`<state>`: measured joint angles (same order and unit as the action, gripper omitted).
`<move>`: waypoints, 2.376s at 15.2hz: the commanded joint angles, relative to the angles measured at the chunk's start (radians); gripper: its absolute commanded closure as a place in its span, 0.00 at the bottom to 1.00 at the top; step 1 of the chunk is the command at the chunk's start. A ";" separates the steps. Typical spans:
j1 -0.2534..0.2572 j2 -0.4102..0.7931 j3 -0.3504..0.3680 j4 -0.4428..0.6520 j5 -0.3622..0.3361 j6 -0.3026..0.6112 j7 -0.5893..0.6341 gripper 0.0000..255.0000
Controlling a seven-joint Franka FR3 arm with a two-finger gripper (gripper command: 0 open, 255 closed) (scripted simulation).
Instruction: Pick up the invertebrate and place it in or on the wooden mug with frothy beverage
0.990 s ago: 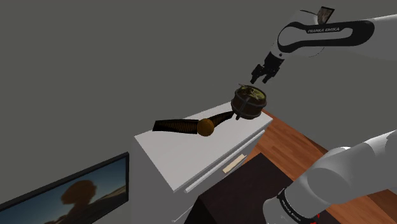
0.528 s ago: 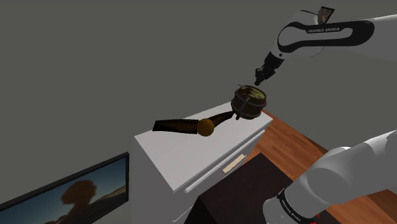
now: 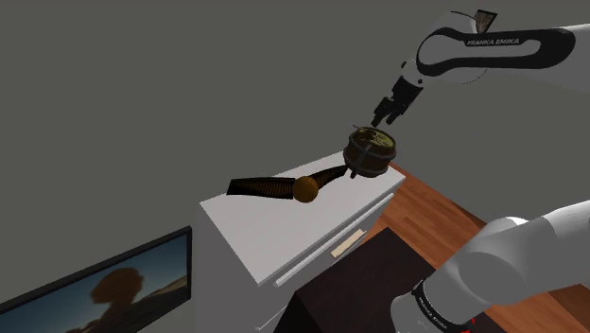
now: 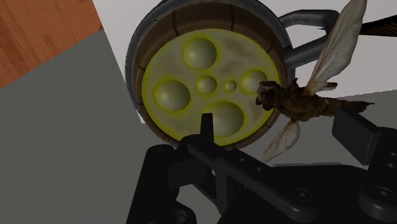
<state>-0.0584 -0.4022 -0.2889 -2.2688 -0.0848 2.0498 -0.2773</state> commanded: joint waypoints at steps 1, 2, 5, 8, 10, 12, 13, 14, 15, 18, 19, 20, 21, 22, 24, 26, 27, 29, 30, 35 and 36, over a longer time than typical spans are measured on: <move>0.028 -0.054 0.004 -0.034 0.012 -0.033 -0.076 0.00; 0.029 -0.054 0.004 -0.034 0.011 -0.033 -0.076 0.00; 0.029 -0.041 0.000 -0.063 0.012 0.009 -0.078 0.00; 0.031 -0.026 -0.004 -0.091 0.014 0.051 -0.080 0.00; 0.032 -0.017 -0.006 -0.104 0.015 0.074 -0.081 0.00; 0.032 -0.017 -0.006 -0.104 0.015 0.074 -0.081 0.00; 0.032 -0.017 -0.006 -0.104 0.015 0.074 -0.081 0.00; 0.032 -0.017 -0.006 -0.104 0.015 0.074 -0.081 0.00; 0.032 -0.017 -0.006 -0.104 0.015 0.074 -0.081 0.00; 0.032 -0.017 -0.006 -0.104 0.015 0.073 -0.081 1.00; 0.032 -0.017 -0.006 -0.104 0.015 0.073 -0.081 1.00; 0.032 -0.017 -0.006 -0.104 0.015 0.073 -0.081 1.00; 0.032 -0.017 -0.006 -0.104 0.015 0.073 -0.081 1.00; 0.032 -0.016 -0.006 -0.104 0.015 0.074 -0.081 1.00; 0.032 -0.016 -0.006 -0.104 0.016 0.073 -0.081 1.00; 0.032 -0.016 -0.006 -0.103 0.016 0.073 -0.081 1.00; 0.032 -0.017 -0.006 -0.104 0.015 0.074 -0.081 1.00; 0.032 -0.023 -0.003 -0.082 0.015 0.046 -0.079 1.00; 0.032 -0.025 -0.002 -0.071 0.015 0.032 -0.078 1.00; 0.033 -0.035 0.005 -0.012 0.017 -0.037 -0.075 1.00; 0.034 -0.036 0.006 0.001 0.017 -0.051 -0.074 1.00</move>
<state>-0.0259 -0.4383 -0.2855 -2.2803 -0.0689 2.0103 -0.3539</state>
